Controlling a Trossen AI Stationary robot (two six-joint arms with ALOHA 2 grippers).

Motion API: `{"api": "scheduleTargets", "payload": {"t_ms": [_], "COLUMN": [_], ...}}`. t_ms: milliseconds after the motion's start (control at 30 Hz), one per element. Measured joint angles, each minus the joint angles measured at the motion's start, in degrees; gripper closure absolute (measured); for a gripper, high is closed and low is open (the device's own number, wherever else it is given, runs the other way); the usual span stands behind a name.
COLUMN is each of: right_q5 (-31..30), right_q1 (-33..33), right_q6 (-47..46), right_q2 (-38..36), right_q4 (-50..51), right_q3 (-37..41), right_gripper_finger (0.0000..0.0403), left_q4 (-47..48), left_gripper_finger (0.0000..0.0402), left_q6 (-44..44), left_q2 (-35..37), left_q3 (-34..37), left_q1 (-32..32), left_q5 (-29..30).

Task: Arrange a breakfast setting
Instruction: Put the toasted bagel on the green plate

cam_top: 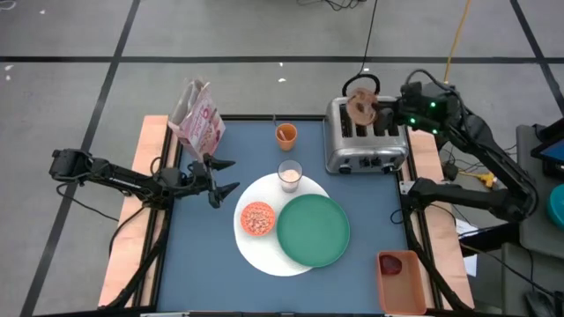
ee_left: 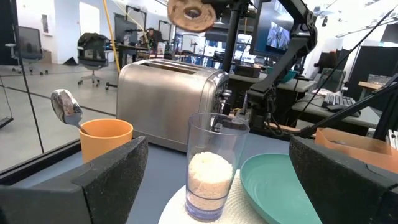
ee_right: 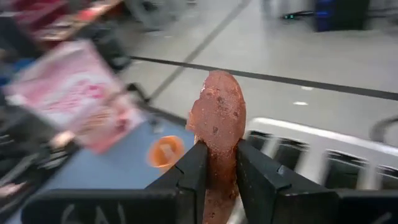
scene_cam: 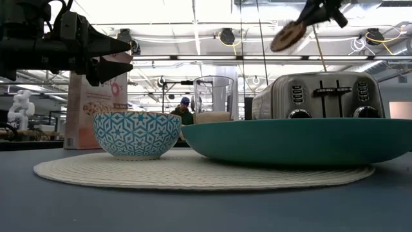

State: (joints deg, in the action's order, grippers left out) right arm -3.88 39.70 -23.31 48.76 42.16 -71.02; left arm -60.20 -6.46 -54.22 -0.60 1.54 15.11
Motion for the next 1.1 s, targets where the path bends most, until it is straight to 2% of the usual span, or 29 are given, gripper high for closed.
{"api": "scheduleTargets", "payload": {"t_ms": [233,367,733,1100], "right_q5": [18.0,24.4,25.2,25.2], "right_q1": [0.0,-1.1,-11.5,-23.0], "right_q6": [-0.1,-2.5,-4.8,-6.6], "right_q2": [-0.5,0.4,3.7,10.4], "right_q4": [-1.2,-1.2,-1.2,-1.2], "right_q3": [0.0,0.0,0.0,0.0], "right_gripper_finger": [0.0335,0.0335,0.0335,0.0335], "left_q4": [0.0,0.0,0.0,0.0], "left_gripper_finger": [0.0011,0.0011,0.0011,0.0011], "left_q6": [0.0,0.0,0.0,0.0], "left_q2": [0.0,0.0,0.0,0.0], "left_q3": [0.0,0.0,0.0,0.0], "left_q1": [0.0,0.0,0.0,0.0], "left_q5": [0.0,0.0,0.0,0.0]}}
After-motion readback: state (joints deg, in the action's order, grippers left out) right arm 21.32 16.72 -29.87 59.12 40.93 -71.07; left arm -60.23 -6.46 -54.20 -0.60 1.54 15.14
